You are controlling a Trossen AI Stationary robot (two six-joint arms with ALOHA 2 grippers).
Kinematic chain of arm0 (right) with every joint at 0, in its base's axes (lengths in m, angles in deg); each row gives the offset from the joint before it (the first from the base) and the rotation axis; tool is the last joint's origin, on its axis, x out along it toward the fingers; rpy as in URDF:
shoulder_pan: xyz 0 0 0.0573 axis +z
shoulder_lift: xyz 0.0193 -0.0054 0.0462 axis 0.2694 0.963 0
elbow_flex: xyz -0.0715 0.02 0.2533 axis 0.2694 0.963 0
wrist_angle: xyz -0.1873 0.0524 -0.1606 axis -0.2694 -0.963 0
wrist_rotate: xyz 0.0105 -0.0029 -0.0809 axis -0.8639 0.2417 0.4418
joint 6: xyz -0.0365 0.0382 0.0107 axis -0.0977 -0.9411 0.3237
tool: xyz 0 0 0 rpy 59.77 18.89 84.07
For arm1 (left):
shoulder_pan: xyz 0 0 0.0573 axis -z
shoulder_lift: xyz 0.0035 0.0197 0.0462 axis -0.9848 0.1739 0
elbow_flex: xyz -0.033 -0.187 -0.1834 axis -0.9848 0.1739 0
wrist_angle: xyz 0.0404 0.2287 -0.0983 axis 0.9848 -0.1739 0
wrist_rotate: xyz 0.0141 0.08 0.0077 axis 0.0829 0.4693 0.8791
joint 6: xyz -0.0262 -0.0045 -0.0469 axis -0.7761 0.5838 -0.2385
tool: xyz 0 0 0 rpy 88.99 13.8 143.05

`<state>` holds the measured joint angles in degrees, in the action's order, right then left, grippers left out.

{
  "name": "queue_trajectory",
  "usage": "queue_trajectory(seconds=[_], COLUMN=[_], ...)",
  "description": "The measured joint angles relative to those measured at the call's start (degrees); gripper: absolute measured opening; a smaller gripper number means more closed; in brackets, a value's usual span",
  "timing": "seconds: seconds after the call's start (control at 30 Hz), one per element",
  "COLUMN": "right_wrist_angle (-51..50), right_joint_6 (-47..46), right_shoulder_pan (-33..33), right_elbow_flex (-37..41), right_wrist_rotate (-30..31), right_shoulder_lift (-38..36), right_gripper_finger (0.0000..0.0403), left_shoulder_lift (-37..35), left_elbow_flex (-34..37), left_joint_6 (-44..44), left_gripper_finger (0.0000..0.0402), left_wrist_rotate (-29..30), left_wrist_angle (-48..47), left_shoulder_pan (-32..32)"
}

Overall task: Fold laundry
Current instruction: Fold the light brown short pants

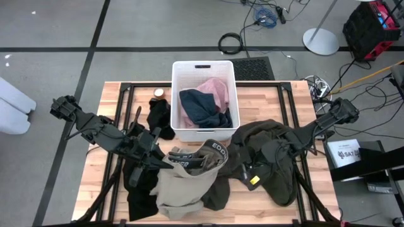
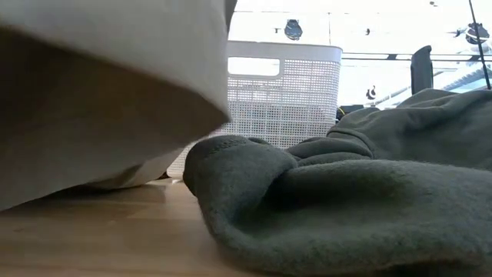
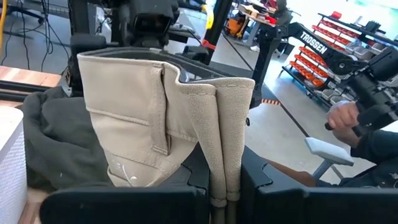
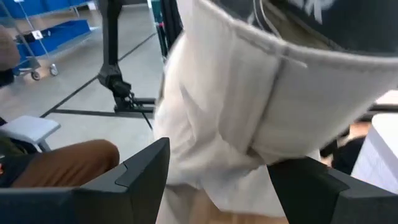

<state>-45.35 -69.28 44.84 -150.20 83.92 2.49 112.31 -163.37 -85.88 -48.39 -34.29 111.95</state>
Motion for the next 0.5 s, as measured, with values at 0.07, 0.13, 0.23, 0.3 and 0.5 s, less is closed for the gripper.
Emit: queue_trajectory(seconds=[0.07,0.13,0.23,0.3,0.5], right_wrist_angle=[2.0,4.1,6.0,6.5,10.4], right_joint_6=[0.8,1.9,3.1,3.9,6.4], right_shoulder_pan=[0.0,0.0,0.0,-0.2,-1.8], right_elbow_flex=[-0.3,-0.3,-0.3,-0.3,-0.3], right_wrist_rotate=[0.0,-0.1,0.1,1.5,6.1], right_shoulder_lift=[0.0,0.0,0.2,0.8,4.4], right_gripper_finger=[0.0251,0.0251,0.0251,0.0251,0.0232], left_shoulder_lift=[0.0,0.0,0.0,0.0,0.0], left_elbow_flex=[0.0,0.0,0.0,0.0,0.0], left_joint_6=[0.1,0.1,0.4,0.4,0.4], left_gripper_finger=[0.0031,0.0031,0.0031,0.0031,0.0031], left_wrist_rotate=[0.2,0.5,0.6,1.2,3.6], left_wrist_angle=[0.0,0.0,0.0,0.0,0.0], left_shoulder_pan=[0.0,0.0,0.0,0.0,0.0])
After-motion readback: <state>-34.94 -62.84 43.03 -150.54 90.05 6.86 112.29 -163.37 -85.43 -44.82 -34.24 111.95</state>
